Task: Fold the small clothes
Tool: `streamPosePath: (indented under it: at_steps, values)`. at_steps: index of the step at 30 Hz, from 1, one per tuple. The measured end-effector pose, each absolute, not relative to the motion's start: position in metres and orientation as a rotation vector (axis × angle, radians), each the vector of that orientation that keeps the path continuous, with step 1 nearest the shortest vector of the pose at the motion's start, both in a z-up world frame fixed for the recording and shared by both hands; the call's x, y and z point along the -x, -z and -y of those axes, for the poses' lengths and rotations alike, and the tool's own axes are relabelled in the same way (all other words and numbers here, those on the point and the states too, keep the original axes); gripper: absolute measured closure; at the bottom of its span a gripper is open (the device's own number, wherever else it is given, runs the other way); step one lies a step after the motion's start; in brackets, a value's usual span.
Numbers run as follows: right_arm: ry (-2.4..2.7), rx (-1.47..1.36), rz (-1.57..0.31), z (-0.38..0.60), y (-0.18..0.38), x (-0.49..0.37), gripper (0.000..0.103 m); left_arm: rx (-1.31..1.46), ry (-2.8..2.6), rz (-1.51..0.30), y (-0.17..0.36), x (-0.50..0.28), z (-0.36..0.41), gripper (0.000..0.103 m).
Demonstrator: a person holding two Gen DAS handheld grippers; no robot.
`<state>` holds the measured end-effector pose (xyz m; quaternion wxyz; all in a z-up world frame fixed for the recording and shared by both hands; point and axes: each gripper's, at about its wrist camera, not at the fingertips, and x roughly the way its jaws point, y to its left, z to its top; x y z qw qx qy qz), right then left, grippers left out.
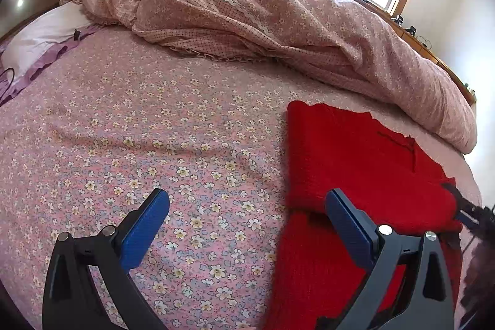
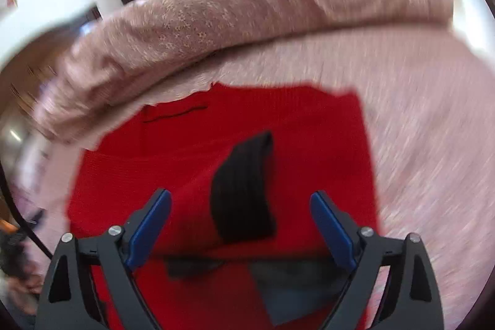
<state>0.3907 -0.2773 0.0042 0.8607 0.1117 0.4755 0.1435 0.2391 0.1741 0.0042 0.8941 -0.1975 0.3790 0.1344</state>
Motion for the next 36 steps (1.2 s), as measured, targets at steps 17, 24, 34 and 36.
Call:
streamPosePath:
  at_steps: [17, 24, 34, 36]
  values:
    - [-0.018, -0.057, -1.041, 0.272, -0.026, -0.403, 0.050, 0.403, -0.285, -0.798, 0.000, -0.241, -0.176, 0.005]
    - [-0.461, 0.010, -0.827, 0.186, -0.047, -0.399, 0.048, 0.376, -0.338, -0.787, 0.002, -0.247, -0.181, 0.005]
    - [-0.897, 0.358, -0.953, -0.033, 0.024, -0.450, 0.051, 0.392, -0.335, -0.792, 0.004, -0.252, -0.197, 0.005]
    - [-0.898, 0.443, -1.015, -0.053, 0.042, -0.453, 0.074, 0.370, -0.329, -0.801, 0.007, -0.252, -0.196, 0.005]
